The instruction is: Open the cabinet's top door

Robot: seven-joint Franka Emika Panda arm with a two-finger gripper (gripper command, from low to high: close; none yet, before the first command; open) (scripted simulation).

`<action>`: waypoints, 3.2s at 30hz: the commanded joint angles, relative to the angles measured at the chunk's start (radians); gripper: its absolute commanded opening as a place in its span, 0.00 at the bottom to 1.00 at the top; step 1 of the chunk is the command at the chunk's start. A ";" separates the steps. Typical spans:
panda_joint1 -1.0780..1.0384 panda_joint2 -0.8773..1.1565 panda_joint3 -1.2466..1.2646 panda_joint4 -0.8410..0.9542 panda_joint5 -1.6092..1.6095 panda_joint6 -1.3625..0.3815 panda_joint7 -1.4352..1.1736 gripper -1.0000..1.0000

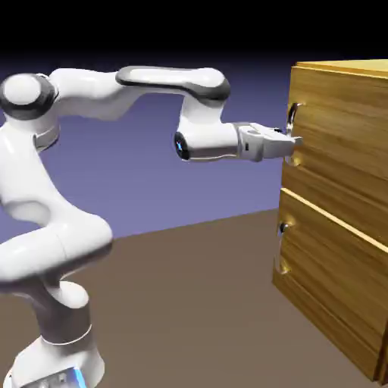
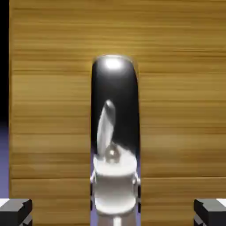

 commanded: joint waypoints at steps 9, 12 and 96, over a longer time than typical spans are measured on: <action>0.290 0.155 -0.237 -0.116 -0.023 -0.052 -0.195 0.00; 0.399 0.205 -0.332 -0.137 -0.018 -0.053 -0.273 0.00; 1.924 -0.049 -2.737 0.244 -2.265 -1.638 0.400 0.00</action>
